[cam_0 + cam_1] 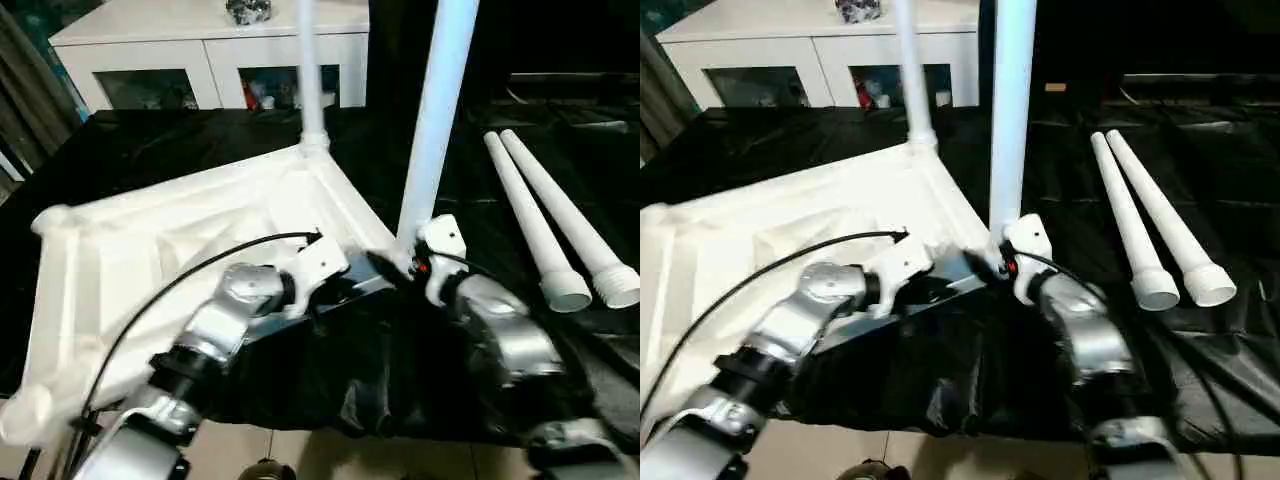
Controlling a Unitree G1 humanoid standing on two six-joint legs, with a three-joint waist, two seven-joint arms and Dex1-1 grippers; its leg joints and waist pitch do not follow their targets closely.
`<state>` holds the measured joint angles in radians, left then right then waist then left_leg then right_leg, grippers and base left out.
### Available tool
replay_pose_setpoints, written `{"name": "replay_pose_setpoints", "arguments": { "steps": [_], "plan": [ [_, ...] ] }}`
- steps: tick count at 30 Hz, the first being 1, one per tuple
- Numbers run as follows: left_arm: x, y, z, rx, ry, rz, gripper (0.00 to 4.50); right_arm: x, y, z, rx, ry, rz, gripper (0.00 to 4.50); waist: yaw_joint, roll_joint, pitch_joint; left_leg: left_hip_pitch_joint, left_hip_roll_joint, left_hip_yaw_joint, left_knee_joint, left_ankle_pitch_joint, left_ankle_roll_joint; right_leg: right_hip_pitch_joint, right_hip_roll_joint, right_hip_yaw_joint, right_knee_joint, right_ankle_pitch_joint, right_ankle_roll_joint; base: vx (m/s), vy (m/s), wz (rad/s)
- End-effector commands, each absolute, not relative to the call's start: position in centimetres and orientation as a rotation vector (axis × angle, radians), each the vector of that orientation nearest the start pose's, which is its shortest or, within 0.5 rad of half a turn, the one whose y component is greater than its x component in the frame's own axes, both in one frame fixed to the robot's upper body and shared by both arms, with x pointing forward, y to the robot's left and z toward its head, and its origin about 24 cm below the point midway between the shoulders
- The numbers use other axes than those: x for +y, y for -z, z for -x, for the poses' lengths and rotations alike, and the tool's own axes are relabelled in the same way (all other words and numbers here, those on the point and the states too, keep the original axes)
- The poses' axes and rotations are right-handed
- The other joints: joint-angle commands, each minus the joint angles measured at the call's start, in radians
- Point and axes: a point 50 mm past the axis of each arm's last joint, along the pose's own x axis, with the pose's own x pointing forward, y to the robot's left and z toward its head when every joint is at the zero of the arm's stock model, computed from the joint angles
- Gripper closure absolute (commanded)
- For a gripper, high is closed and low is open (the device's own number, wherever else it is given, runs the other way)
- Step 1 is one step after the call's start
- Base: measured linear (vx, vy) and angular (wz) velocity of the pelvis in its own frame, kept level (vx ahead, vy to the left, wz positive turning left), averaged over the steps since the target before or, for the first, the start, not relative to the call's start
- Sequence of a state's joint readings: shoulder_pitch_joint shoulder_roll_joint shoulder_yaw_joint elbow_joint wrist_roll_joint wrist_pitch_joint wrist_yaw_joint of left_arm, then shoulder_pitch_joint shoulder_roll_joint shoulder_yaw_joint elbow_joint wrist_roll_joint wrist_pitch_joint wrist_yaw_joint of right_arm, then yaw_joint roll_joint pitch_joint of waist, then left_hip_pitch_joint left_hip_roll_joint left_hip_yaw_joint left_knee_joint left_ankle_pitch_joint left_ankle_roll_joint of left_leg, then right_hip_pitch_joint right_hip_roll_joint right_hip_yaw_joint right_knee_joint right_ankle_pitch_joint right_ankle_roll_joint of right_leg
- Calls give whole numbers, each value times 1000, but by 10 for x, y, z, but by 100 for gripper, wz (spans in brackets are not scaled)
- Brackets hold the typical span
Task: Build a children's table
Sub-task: Rotate leg to tighten
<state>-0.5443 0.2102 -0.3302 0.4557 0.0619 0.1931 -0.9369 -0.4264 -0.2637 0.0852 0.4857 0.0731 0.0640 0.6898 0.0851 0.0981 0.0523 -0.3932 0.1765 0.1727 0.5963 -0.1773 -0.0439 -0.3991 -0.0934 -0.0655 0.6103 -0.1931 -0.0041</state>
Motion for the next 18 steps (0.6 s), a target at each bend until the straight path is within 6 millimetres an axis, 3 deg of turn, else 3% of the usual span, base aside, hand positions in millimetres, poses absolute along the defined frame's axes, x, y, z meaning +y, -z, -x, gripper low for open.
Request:
{"name": "replay_pose_setpoints", "arguments": {
  "steps": [1,5,6,7,11,14,15,18],
  "plan": [
    [69,-61,-305,266,1322,-373,450,-138,-45,-307,220,-962,192,62,1,-17,-73,13,45,-14,-64,-175,97,54,-55,36,-69,-105,-233,0,0,0],
    [81,-61,-304,281,1356,-366,450,-142,-51,-298,242,-1113,183,62,9,-21,-74,12,48,-12,-59,-151,126,52,-54,35,-63,-88,-251,0,0,0],
    [89,-59,-303,299,1379,-386,450,-144,-53,-292,263,-1199,182,62,10,-28,-74,11,48,-12,-59,-153,130,52,-55,35,-64,-100,-250,0,0,0],
    [91,-59,-303,304,1385,-391,450,-145,-53,-291,269,-1222,182,62,12,-26,-75,12,48,-12,-58,-153,131,52,-55,34,-63,-107,-250,0,0,0],
    [102,-58,-303,329,1411,-399,450,-149,-53,-285,306,-1312,214,62,13,-25,-71,14,51,-13,-63,-188,111,47,-56,36,-67,-164,-245,0,0,0],
    [109,-58,-305,348,1429,-421,450,-152,-54,-282,332,-1370,226,99,15,-26,-71,14,50,-13,-63,-187,105,47,-57,37,-68,-172,-241,0,0,0],
    [111,-59,-306,351,1433,-423,450,-152,-54,-281,340,-1388,234,112,17,-19,-72,15,50,-13,-62,-181,104,46,-56,37,-67,-165,-241,0,0,0],
    [113,-61,-309,349,1440,-421,450,-153,-56,-280,351,-1409,233,132,20,-23,-73,16,50,-12,-62,-177,103,46,-55,37,-67,-150,-246,0,0,0]
  ]
}}
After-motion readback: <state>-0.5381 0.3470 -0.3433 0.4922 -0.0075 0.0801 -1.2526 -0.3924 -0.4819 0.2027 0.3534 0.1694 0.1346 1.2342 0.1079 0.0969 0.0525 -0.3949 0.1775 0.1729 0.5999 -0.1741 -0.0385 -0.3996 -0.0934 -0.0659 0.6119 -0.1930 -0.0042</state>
